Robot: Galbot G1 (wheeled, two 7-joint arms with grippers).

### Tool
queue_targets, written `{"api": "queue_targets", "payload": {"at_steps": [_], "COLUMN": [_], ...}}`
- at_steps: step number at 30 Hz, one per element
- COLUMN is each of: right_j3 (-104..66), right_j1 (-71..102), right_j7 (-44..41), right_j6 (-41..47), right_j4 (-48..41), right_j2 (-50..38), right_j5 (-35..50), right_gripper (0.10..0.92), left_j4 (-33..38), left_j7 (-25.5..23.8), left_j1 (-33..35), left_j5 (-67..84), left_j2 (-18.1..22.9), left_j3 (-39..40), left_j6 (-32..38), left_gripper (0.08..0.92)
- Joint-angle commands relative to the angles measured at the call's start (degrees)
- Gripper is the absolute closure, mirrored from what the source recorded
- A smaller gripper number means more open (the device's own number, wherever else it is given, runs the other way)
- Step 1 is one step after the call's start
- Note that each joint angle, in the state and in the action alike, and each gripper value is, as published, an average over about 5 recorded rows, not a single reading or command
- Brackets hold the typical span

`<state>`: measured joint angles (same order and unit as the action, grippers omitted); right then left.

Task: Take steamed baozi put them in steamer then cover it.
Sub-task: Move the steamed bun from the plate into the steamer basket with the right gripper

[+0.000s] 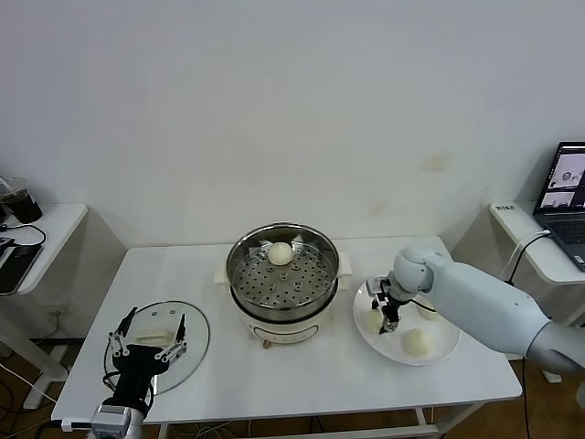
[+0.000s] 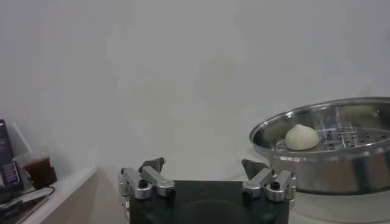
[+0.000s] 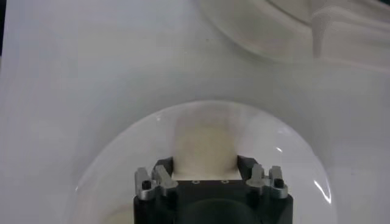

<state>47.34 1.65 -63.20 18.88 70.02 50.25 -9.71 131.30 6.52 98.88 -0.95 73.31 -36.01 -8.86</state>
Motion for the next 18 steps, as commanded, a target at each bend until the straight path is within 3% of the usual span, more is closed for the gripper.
{"api": "queue_targets", "payload": {"at_steps": [1,12,18], "right_j3": [0.0,10.3,18.7], "right_j1": [-1.8,-23.7,-39.0], "right_j7": [-1.2,-2.0,-0.8], "right_j6": [-0.3,1.4,3.8], "right_j4": [0.6,9.9,12.9], "right_j2": [-0.7,-9.1,-6.5], "right_j5": [0.3,10.8,19.2], "right_gripper": [0.383,0.378,0.372], "left_j4": [0.1,-0.2,-0.2], "left_j7": [0.0,0.0,-0.1], "left_j1": [0.1,-0.3,-0.5], "left_j5": [0.0,0.2,0.4], "left_j2": [-0.1,-0.8,-1.2], "left_j3": [-0.1,0.0,0.1], "left_j6": [-0.1,-0.1,-0.1], "left_gripper": [0.177,0.177,0.177]}}
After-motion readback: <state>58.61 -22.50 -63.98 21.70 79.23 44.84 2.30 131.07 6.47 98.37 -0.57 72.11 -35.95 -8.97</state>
